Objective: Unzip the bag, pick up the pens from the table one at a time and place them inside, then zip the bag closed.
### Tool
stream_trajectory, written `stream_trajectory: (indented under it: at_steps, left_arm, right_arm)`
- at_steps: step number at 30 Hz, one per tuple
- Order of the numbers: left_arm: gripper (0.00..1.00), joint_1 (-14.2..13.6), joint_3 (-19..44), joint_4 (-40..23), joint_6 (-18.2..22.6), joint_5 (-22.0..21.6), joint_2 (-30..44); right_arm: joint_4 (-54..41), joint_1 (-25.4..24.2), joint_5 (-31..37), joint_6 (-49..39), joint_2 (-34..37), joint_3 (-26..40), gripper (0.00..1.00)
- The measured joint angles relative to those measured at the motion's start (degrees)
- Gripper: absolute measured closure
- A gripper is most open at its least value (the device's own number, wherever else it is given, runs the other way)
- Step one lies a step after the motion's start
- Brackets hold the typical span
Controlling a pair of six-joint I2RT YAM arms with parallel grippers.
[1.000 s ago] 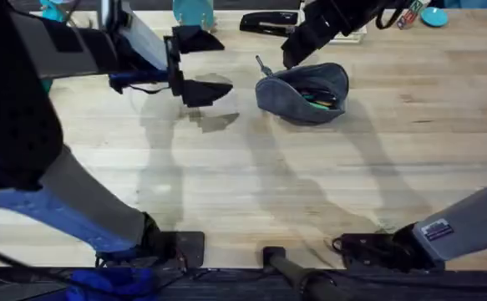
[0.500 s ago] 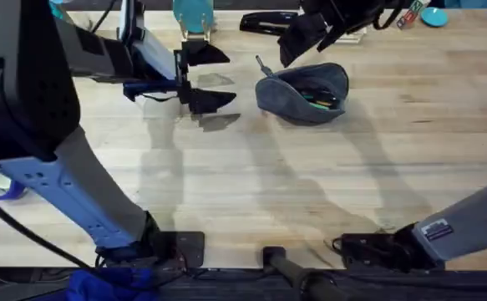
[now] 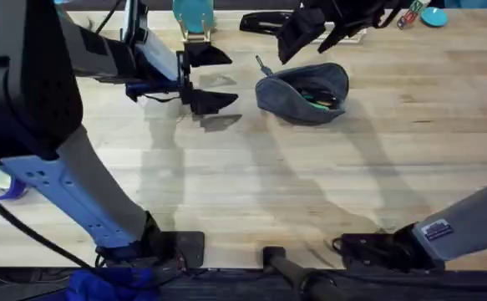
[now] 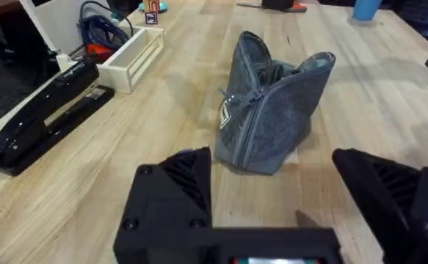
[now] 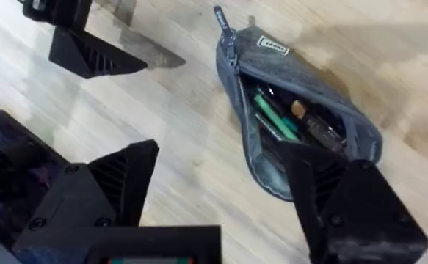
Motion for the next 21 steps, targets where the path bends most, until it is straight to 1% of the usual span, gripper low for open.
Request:
stream_trajectory:
  at_steps: [4, 9, 11, 16, 21]
  left_arm:
    - [0.009, 0.00, 0.00, -0.02, 0.00, 0.02, 0.00]
    - [0.010, 0.00, 0.00, -0.12, 0.00, 0.02, 0.00]
    - [0.009, 0.00, 0.00, -0.20, 0.00, 0.02, 0.00]
    - [0.008, 0.00, 0.00, -0.20, 0.00, 0.02, 0.00]
    - [0.008, 0.00, 0.00, -0.22, 0.00, 0.02, 0.00]
  right_arm:
    - [2.30, 0.00, -0.29, 2.46, 0.00, 0.05, 0.003]
    - [7.30, 0.44, 0.50, 7.52, 0.00, 0.67, 0.003]
    - [9.08, 1.44, 3.44, 9.70, 0.00, 0.88, 0.003]
    - [13.40, 6.20, 14.02, 14.06, 0.00, 0.96, 0.003]
    - [13.87, 11.31, 24.28, 17.63, 0.00, 0.98, 0.003]
